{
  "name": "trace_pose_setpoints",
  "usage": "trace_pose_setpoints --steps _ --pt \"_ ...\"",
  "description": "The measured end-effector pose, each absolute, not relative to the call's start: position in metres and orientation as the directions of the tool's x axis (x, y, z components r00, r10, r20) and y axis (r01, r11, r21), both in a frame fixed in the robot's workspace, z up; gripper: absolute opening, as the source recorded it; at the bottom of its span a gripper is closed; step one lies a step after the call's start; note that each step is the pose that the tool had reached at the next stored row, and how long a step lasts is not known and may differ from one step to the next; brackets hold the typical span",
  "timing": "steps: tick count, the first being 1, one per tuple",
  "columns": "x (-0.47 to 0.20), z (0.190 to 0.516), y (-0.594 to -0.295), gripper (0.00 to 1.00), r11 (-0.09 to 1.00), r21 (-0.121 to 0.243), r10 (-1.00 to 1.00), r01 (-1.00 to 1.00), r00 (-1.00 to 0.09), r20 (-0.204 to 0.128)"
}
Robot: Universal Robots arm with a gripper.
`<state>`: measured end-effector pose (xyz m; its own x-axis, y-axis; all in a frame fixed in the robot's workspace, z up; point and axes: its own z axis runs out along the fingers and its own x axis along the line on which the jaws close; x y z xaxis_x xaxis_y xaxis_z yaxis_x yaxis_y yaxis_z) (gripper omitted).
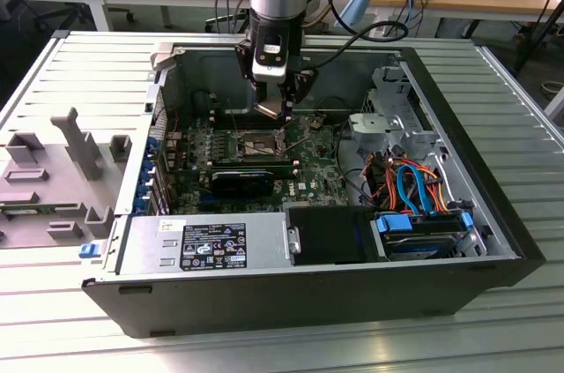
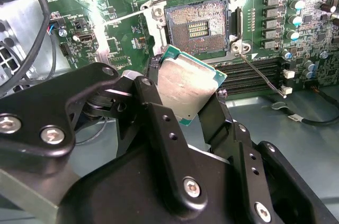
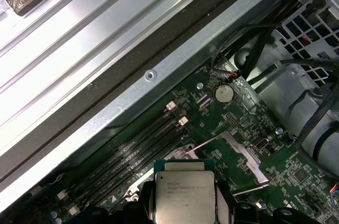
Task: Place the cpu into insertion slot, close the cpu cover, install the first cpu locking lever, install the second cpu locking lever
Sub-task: 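Place the cpu into insertion slot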
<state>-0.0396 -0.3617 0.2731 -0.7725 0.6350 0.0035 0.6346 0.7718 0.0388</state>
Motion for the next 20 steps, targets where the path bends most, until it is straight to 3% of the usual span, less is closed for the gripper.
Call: trace_pose_setpoints --steps 20 --pt "-0.0396 0.273 -0.3617 0.55 0.765 0.039 0.643 0.643 -0.766 0.004"
